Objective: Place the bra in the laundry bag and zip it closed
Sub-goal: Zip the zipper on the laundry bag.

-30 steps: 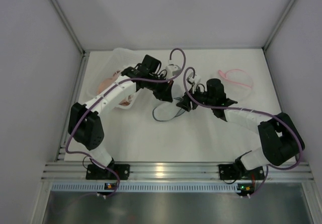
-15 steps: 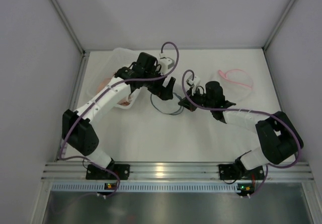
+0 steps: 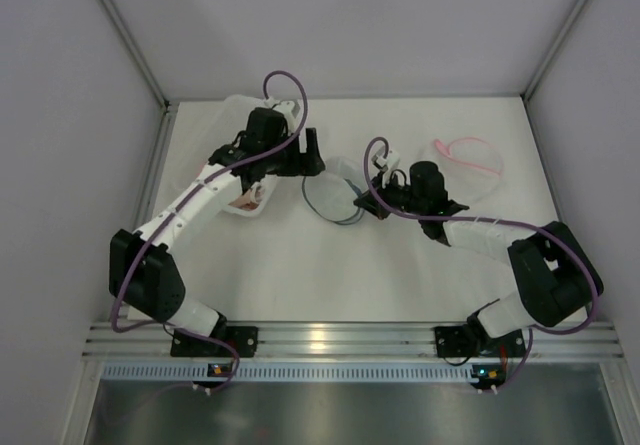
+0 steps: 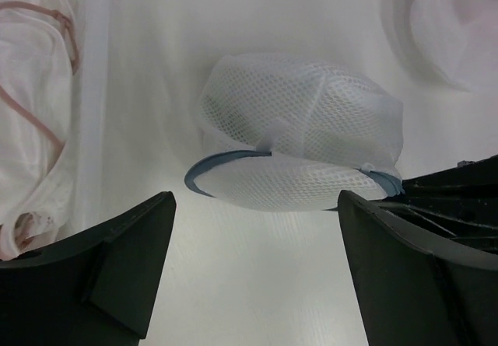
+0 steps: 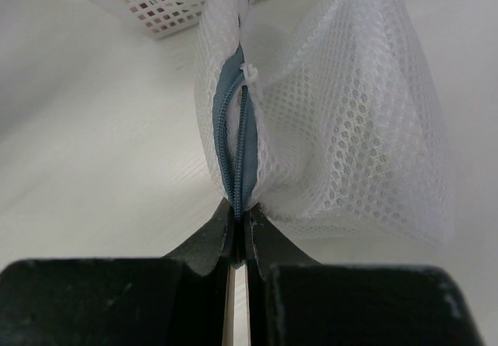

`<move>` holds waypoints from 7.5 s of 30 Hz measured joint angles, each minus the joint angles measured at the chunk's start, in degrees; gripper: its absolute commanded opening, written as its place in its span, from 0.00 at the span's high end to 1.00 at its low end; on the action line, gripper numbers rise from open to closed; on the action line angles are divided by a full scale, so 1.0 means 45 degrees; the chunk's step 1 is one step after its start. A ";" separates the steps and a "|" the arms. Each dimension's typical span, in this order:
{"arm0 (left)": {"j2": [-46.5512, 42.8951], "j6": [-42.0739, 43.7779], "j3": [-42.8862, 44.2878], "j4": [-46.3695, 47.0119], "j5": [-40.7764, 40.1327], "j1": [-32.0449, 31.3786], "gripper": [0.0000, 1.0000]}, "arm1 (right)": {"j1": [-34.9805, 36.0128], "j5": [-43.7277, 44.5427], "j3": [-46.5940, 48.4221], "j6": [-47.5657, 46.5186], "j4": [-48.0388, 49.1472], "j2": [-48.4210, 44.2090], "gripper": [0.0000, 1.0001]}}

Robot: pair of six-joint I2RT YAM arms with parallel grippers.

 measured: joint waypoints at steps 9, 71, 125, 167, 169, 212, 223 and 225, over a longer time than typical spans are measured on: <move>0.0520 -0.0627 -0.1263 0.3269 0.0325 -0.0126 0.20 | 0.0005 -0.0019 -0.0083 0.0112 0.0112 -0.0155 1.00; -0.0277 -0.0971 -0.0117 0.4129 -0.3837 -0.2754 1.00 | 0.0529 0.0209 0.1666 0.4784 -0.1515 -0.2375 0.42; -0.0087 -0.2458 -0.0053 0.2943 -0.6407 -0.3347 1.00 | 0.2064 0.3813 0.1540 0.3929 -0.2152 -0.1423 0.22; -0.0505 -0.4459 -0.0486 0.2861 -0.8238 -0.3993 1.00 | 0.2832 0.4410 0.2123 0.6475 -0.2555 -0.1243 0.30; -0.0568 -0.4532 -0.0486 0.2856 -0.8233 -0.3993 1.00 | 0.2861 0.4668 0.2132 0.6324 -0.2550 -0.1005 0.35; -0.3303 0.2744 -0.2370 0.2982 -0.4493 -0.3575 0.08 | 0.3021 0.5144 0.0899 0.1515 -0.3672 -0.2137 1.00; -0.5217 0.5411 -0.4182 0.3011 0.0092 -0.3570 0.11 | 0.3002 0.4585 0.0928 0.0617 -0.5236 -0.2239 1.00; -0.4954 0.5683 -0.4197 0.2939 0.0772 -0.3570 0.12 | 0.2997 0.4512 0.0923 0.0486 -0.5387 -0.2390 1.00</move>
